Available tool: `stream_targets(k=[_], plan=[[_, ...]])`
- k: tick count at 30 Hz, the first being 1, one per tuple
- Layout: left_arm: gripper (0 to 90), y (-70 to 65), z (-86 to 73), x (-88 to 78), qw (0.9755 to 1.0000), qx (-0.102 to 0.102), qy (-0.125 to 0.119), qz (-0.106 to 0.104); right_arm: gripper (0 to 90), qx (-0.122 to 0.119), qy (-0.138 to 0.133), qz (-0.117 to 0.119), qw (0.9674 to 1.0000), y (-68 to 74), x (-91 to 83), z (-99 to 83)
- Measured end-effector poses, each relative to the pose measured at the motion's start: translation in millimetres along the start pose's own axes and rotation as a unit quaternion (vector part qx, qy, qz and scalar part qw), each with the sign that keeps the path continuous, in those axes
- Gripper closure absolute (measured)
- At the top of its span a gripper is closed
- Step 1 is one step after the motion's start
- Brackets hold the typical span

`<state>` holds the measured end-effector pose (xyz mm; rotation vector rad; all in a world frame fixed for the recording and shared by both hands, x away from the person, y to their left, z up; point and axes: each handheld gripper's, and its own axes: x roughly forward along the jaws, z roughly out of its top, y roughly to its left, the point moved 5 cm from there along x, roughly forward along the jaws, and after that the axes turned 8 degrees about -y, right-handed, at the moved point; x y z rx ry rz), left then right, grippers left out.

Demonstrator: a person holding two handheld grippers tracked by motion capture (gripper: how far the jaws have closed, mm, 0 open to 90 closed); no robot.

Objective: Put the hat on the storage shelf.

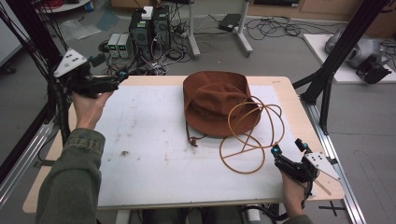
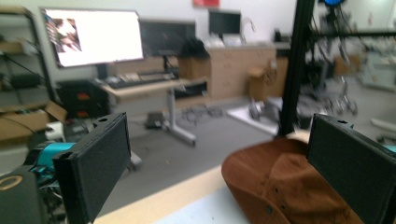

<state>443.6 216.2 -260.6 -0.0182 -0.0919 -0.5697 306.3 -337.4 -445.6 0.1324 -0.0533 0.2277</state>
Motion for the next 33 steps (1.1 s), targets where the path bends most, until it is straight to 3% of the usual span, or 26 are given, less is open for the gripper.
stream_targets(k=[2,5,12,16,17,18,20,23,26,28,29,30,31,32,33], plan=[[6.8,-0.4,-9.5,14.0,0.9995,0.000,0.031,0.000,10.1,-0.002,0.000,0.004,1.0000,0.1,0.9,-0.4],[6.8,-2.2,-19.4,25.3,0.9987,-0.003,0.050,0.001,10.1,0.006,0.001,0.008,1.0000,1.5,0.9,-0.6],[8.1,-5.3,-49.8,56.4,0.9953,-0.041,0.074,-0.047,10.1,0.018,-0.005,0.018,0.9997,1.8,0.4,0.2],[8.4,-9.4,-73.4,73.9,0.9901,-0.049,0.106,-0.078,10.1,0.020,-0.002,0.018,0.9996,1.1,0.0,-0.6],[8.9,-18.0,-88.2,83.7,0.9856,-0.042,0.131,-0.099,10.1,0.022,-0.002,0.017,0.9996,0.5,0.5,-1.2],[8.9,-18.0,-88.2,83.7,0.9856,-0.042,0.131,-0.099,10.1,0.022,-0.002,0.017,0.9996,0.5,0.5,-1.2],[9.0,-29.9,-103.5,94.4,0.9793,-0.037,0.157,-0.122,10.1,0.024,0.001,0.020,0.9995,0.4,1.5,-2.3],[9.0,-52.5,-123.4,112.2,0.9646,-0.025,0.198,-0.173,10.1,0.027,0.004,0.024,0.9993,1.7,2.1,-3.2],[9.0,-71.5,-137.8,128.7,0.9498,-0.020,0.224,-0.218,10.1,0.028,0.004,0.029,0.9992,4.0,2.2,-3.5],[9.0,-80.1,-145.3,138.2,0.9416,-0.011,0.235,-0.241,10.1,0.029,0.004,0.033,0.9990,5.2,2.3,-3.7],[9.0,-87.5,-150.9,147.3,0.9347,-0.005,0.245,-0.258,10.1,0.031,0.004,0.034,0.9989,5.9,2.6,-4.0],[9.0,-87.5,-150.9,147.3,0.9347,-0.005,0.245,-0.258,10.1,0.031,0.005,0.037,0.9988,5.9,2.6,-4.4],[9.0,-92.4,-155.7,156.0,0.9282,0.017,0.259,-0.267,10.1,0.034,0.006,0.038,0.9987,6.1,2.8,-4.7],[9.1,-92.4,-155.7,156.0,0.9282,0.017,0.259,-0.267,10.1,0.037,0.006,0.039,0.9985,6.1,2.9,-5.0],[9.5,-96.2,-159.5,164.5,0.9244,0.013,0.263,-0.276,10.1,0.041,0.007,0.040,0.9983,6.1,2.7,-5.2]])
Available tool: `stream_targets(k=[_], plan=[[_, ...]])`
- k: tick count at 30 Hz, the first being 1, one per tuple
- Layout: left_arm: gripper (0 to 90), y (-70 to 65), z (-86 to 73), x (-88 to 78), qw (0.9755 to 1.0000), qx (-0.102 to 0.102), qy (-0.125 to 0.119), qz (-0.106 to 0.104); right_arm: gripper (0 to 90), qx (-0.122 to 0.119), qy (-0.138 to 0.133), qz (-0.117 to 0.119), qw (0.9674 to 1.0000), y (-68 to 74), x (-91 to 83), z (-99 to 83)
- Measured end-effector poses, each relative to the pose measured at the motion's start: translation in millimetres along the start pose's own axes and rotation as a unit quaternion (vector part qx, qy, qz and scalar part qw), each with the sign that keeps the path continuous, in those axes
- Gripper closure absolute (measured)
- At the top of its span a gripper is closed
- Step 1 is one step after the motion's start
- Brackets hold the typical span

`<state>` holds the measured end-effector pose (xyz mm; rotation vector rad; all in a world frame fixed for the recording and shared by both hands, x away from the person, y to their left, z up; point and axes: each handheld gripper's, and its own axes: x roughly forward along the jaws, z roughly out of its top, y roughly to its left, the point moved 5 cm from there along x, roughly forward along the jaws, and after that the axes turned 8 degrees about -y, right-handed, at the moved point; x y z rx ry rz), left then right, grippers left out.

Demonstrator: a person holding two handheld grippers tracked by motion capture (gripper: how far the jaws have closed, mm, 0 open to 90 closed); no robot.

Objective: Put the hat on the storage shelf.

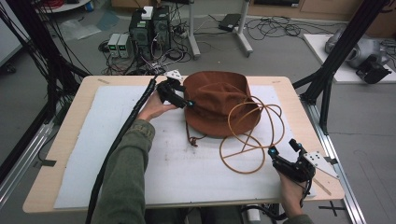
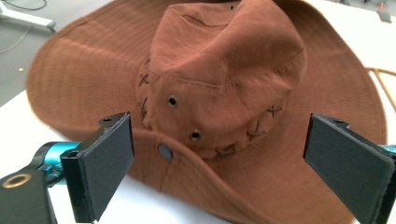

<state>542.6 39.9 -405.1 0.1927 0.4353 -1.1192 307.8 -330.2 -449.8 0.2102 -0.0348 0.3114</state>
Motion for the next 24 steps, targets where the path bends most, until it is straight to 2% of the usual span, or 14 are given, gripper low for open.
stream_targets(k=[1,4,7,10,11,12,14,16,17,18,19,24], plan=[[10.2,0.0,0.0,0.0,1.0000,0.000,0.000,0.000,10.1,0.000,0.000,0.000,1.0000,0.0,0.0,0.0],[10.7,5.0,-2.7,13.6,0.9998,0.001,0.018,-0.006,10.1,0.013,-0.002,-0.001,0.9999,-1.4,0.8,-0.6],[10.6,15.6,-4.4,26.9,0.9991,0.011,0.042,-0.004,10.1,0.019,0.001,-0.001,0.9998,-2.4,1.4,-1.4],[10.6,21.6,-2.1,32.2,0.9988,0.009,0.047,-0.006,10.1,0.028,0.002,-0.001,0.9996,-3.0,2.3,-2.1],[10.6,23.3,-2.0,35.4,0.9984,0.009,0.054,-0.010,10.1,0.028,0.002,-0.001,0.9996,-3.0,2.3,-2.1],[10.6,24.7,-5.5,43.0,0.9970,0.014,0.075,-0.017,10.1,0.032,0.002,-0.003,0.9995,-3.2,2.7,-2.4],[10.6,23.7,-7.5,45.9,0.9965,0.017,0.080,-0.017,10.1,0.030,0.001,-0.004,0.9995,-3.9,2.5,-1.9],[10.6,21.8,-10.7,49.2,0.9959,0.018,0.084,-0.028,10.1,0.031,-0.001,-0.006,0.9995,-4.8,1.5,-1.2],[10.8,21.0,-12.5,50.8,0.9954,0.022,0.088,-0.030,10.1,0.033,-0.002,-0.007,0.9994,-5.1,1.3,-1.3],[11.1,18.9,-14.4,53.9,0.9940,0.038,0.100,-0.024,10.1,0.033,-0.001,-0.008,0.9994,-5.9,1.3,-1.5],[11.6,18.0,-14.3,55.5,0.9942,0.040,0.098,-0.020,10.1,0.034,0.001,-0.010,0.9994,-6.8,1.0,-1.9],[21.8,17.0,-15.9,60.5,0.9935,0.041,0.103,-0.023,10.1,0.051,-0.005,-0.019,0.9985,-12.4,-0.5,-1.2]])
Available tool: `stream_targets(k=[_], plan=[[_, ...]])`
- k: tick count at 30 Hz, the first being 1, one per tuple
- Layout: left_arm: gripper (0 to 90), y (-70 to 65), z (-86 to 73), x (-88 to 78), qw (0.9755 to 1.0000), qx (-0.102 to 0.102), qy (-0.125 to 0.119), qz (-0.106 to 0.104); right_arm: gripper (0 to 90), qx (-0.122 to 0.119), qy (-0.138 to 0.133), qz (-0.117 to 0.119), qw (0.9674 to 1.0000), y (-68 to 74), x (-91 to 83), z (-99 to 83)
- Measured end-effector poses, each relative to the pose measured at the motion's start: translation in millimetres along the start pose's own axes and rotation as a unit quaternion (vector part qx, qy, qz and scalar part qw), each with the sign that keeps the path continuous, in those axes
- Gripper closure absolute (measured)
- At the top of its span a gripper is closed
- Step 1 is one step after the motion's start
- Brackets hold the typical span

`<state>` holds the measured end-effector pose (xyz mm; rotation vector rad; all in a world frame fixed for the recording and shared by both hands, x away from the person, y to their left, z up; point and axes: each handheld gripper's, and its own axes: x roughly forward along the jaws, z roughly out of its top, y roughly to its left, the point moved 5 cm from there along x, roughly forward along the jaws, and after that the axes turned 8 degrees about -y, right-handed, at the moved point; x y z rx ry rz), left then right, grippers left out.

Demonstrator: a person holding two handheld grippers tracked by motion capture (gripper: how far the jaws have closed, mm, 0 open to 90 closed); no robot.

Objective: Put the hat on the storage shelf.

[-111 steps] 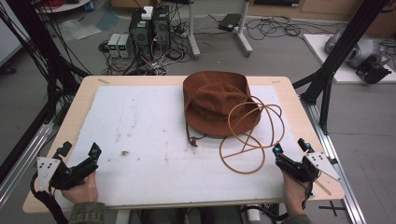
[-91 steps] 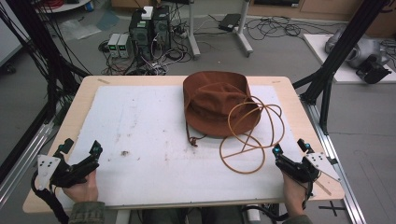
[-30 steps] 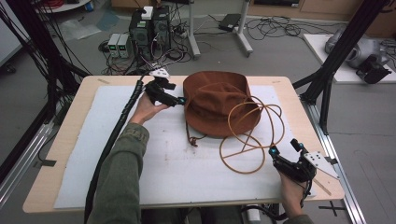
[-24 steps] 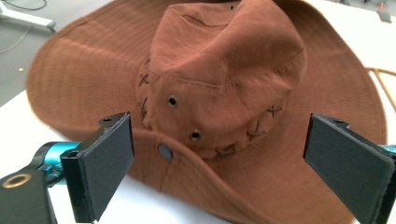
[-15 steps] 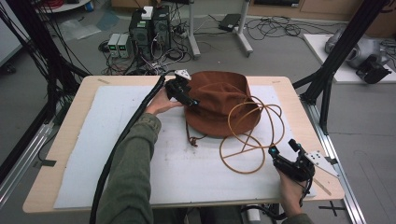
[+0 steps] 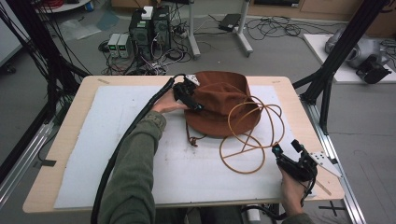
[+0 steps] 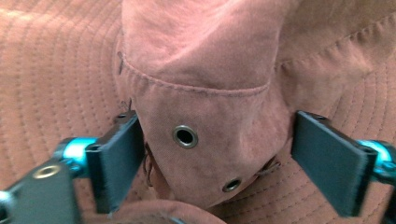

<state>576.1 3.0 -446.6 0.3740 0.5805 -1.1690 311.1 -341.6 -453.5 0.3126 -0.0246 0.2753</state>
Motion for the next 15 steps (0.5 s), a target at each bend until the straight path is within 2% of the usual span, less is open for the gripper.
stream_targets(k=[2,4,6,7,10,15], plan=[[29.0,0.4,-1.5,0.5,1.0000,-0.005,-0.001,-0.008,10.1,0.005,0.002,-0.002,1.0000,-1.6,0.1,-0.7],[38.6,1.5,-1.1,-0.7,1.0000,0.001,0.004,0.004,10.1,0.010,0.002,-0.003,0.9999,-2.3,0.4,-1.3],[56.2,2.6,-0.3,-2.8,1.0000,0.006,0.004,0.006,10.1,0.011,0.002,-0.003,0.9999,-2.2,0.3,-1.3],[66.2,2.8,-0.1,-3.5,1.0000,0.002,-0.003,-0.002,10.1,0.008,0.003,-0.002,1.0000,-2.4,0.2,-1.2],[82.2,1.8,-0.6,-3.2,0.9999,-0.001,-0.007,-0.009,10.1,0.009,0.002,-0.001,1.0000,-2.2,0.2,-1.1],[88.4,-3.5,2.0,-0.8,0.9994,0.035,0.003,0.005,10.1,0.008,0.003,0.000,1.0000,-2.2,0.9,-1.5]])
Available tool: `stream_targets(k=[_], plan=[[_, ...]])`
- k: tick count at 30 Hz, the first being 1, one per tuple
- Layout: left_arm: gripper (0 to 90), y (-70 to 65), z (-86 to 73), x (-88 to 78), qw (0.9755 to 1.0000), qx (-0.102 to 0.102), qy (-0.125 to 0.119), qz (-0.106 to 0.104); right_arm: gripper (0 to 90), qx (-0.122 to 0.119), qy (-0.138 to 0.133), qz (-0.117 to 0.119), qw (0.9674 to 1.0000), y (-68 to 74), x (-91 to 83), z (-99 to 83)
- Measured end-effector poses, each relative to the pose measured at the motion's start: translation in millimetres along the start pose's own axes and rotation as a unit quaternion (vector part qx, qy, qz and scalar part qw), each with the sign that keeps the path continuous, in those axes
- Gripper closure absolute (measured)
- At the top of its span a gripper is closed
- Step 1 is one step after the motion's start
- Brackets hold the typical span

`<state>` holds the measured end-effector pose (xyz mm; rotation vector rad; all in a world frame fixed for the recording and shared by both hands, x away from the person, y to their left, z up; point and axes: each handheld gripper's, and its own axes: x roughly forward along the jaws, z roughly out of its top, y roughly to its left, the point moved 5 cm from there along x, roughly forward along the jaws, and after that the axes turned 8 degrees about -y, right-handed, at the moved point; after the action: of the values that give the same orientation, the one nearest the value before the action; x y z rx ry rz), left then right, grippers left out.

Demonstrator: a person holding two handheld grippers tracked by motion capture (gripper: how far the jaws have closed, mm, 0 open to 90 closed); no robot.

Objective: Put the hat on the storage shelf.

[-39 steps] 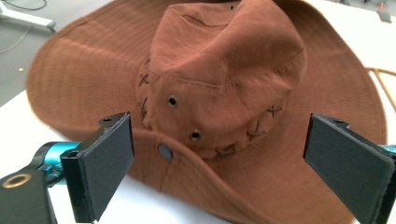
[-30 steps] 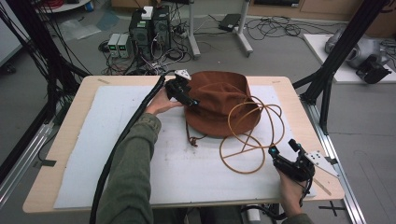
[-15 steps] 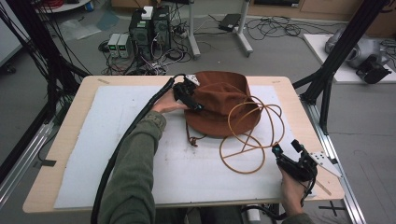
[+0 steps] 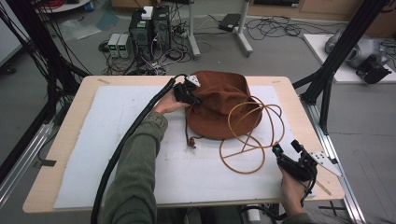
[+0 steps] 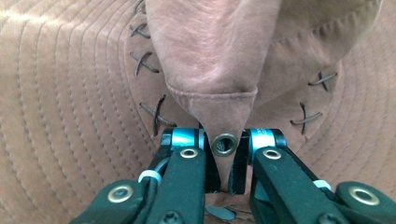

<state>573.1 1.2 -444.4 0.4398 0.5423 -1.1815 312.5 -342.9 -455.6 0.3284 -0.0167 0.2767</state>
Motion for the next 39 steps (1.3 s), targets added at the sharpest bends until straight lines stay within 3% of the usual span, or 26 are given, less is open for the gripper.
stream_targets(k=[4,8,11,17,20,22,30,33,35,38,39], plan=[[88.7,-2.0,0.8,-2.3,0.9998,-0.014,-0.012,-0.011,10.1,0.000,-0.001,0.001,1.0000,0.9,-0.7,0.5],[88.7,-6.9,6.3,-6.5,0.9995,-0.003,-0.030,-0.007,10.1,-0.003,0.000,0.001,1.0000,1.2,-0.3,0.5],[88.8,-9.0,10.3,-12.4,0.9983,-0.016,-0.055,-0.012,10.1,-0.009,0.000,0.002,1.0000,1.6,-0.5,0.9],[88.7,-8.5,14.1,-32.1,0.9947,-0.030,-0.099,0.003,10.1,-0.022,-0.002,0.004,0.9997,5.0,-1.0,2.2],[88.7,-7.5,16.5,-47.3,0.9900,-0.041,-0.134,0.010,10.1,-0.035,-0.005,0.004,0.9994,6.9,-1.0,3.2],[88.7,-7.2,18.9,-58.4,0.9854,-0.055,-0.161,0.015,10.1,-0.039,-0.007,0.004,0.9992,8.5,-1.4,3.9],[88.6,-9.8,34.8,-107.5,0.9692,-0.055,-0.237,0.038,10.1,-0.060,-0.020,-0.005,0.9980,12.1,-3.6,8.3],[88.6,-13.8,41.2,-124.9,0.9650,-0.048,-0.254,0.045,10.1,-0.073,-0.026,-0.003,0.9970,15.0,-3.0,9.4],[88.6,-14.8,42.3,-128.1,0.9645,-0.046,-0.256,0.044,10.1,-0.079,-0.023,0.001,0.9966,17.4,-3.0,9.3],[88.6,-17.5,44.6,-136.1,0.9607,-0.047,-0.270,0.044,10.1,-0.080,-0.022,0.003,0.9966,19.2,-2.7,8.8],[88.5,-18.0,45.1,-138.3,0.9585,-0.050,-0.277,0.043,10.1,-0.079,-0.021,0.005,0.9966,20.4,-2.6,8.5]])
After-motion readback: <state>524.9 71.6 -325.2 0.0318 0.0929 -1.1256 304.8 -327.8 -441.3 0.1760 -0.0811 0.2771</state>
